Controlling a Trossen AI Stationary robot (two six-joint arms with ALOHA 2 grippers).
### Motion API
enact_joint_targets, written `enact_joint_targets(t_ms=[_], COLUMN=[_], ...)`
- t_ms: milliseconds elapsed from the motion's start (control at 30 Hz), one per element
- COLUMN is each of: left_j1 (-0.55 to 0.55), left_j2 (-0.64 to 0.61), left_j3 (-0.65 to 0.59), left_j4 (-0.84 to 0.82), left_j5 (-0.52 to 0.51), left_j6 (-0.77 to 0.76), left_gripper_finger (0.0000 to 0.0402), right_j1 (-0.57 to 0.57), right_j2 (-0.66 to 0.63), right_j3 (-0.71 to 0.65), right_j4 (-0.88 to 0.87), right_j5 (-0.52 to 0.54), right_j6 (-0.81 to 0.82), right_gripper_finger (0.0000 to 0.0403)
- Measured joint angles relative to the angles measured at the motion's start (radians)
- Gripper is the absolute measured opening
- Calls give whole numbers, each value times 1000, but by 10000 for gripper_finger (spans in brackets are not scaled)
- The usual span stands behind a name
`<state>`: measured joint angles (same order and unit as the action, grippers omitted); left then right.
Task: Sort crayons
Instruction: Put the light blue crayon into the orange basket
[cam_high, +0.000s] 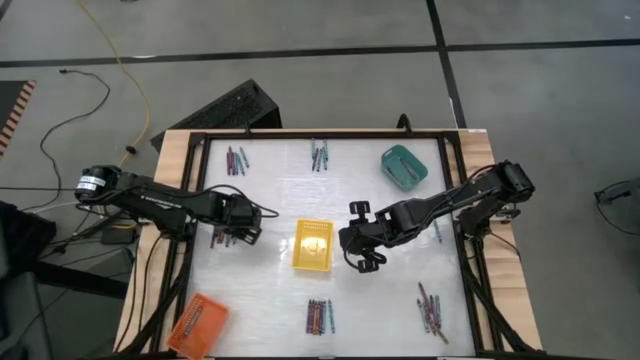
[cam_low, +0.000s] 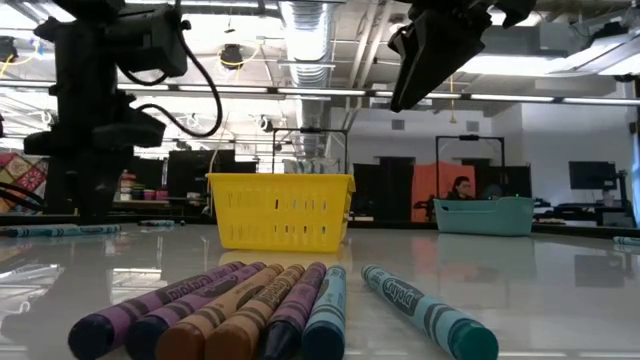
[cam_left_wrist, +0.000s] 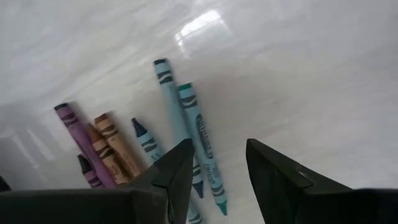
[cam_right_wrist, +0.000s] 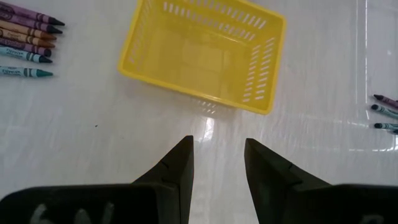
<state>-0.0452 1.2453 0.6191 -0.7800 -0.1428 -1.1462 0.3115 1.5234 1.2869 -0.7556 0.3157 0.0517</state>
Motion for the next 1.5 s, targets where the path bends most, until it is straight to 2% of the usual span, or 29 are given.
enact_joint_targets(t_ms=[200,600,1233,1500], left_j1=[0,0,6,14], left_j2=[0,0,0,1], left_j3=[-37,-37,-37,-38], left_j4=[58,55,52,22], left_j5=[18,5,-28,-3], left_j6=[-19,-2,36,35], left_gripper_finger=[134,64,62,61], right_j1=[0,0,2,2], right_j2=[0,0,0,0], right_j3=[0,0,0,0], right_j4=[0,0,0,0], right_j5=[0,0,-3,-4], right_j6=[1,1,3,3], right_gripper_finger=[136,136,136,136])
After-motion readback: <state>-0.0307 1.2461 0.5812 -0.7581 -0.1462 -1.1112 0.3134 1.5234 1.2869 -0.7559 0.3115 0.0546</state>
